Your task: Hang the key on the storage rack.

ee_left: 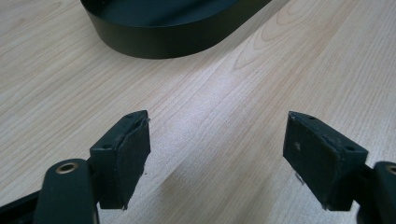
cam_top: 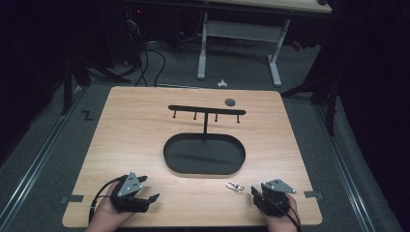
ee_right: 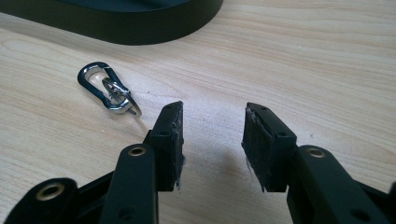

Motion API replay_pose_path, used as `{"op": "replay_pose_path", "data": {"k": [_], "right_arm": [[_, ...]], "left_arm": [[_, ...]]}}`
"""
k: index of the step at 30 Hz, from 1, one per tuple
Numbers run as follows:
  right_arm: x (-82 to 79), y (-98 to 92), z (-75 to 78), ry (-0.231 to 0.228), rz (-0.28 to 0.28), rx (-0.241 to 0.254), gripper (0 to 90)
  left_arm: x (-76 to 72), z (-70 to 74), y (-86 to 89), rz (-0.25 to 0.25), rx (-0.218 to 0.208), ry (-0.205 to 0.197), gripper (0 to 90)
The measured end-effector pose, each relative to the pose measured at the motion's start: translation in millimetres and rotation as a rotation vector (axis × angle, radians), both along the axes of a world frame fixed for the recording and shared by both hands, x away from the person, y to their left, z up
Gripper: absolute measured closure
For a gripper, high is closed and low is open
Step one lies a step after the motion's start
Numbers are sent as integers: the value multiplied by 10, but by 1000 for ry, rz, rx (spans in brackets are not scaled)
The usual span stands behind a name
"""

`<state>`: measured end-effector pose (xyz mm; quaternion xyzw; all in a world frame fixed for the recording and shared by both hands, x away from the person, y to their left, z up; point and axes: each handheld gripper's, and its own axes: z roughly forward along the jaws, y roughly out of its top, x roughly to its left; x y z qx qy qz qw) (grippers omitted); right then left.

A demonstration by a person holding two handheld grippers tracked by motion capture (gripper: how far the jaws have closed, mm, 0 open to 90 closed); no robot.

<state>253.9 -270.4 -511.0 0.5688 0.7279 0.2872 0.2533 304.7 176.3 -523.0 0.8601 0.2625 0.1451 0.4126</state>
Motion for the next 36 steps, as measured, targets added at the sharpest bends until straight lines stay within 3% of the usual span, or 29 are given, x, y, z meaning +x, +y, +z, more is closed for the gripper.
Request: {"op": "replay_pose_path", "data": {"k": [26,36], "right_arm": [[5,-52,-20,16,7,16,564],[29,-62,-44,41,0,12,481]], "left_arm": [[5,5,-13,-3,-4,-2,236],[3,9,-12,-2,-6,-5,238]]}}
